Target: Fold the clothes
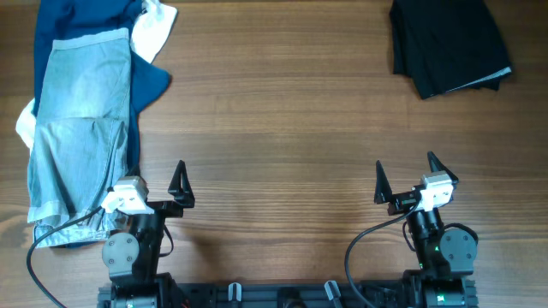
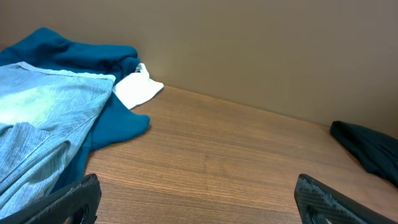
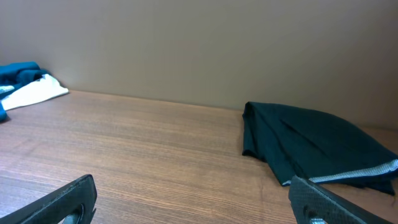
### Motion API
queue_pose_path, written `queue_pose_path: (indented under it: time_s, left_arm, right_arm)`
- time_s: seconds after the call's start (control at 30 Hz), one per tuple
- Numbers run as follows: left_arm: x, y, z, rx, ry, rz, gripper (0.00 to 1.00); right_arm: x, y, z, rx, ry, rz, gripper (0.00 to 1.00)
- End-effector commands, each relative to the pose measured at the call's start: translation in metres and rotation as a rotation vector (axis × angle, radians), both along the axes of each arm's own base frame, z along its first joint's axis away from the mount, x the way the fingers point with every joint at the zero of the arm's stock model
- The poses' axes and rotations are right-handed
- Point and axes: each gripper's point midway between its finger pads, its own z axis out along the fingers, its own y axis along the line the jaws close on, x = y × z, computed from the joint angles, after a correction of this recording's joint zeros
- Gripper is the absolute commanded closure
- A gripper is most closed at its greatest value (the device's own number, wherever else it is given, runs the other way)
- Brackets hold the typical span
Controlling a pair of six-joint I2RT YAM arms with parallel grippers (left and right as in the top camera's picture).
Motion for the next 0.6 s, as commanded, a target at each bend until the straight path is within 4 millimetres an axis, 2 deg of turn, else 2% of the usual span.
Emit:
queue_pose_path:
  time_s: [0.0,0.57]
  left_arm:
    - [-0.0002,0.0001,-0.0013,0.002,-0.002,0.0,0.0]
    - [-0.0002,0.0,-0.0013,0.002,-0.002,0.0,0.0]
  right_arm:
    - [0.0001,-0.0008,0.0007,0.015,-0.002,-0.007,0.0]
    - [0.0006,-0.0008,-0.0014,0.015,0.007,-0.007,0.0]
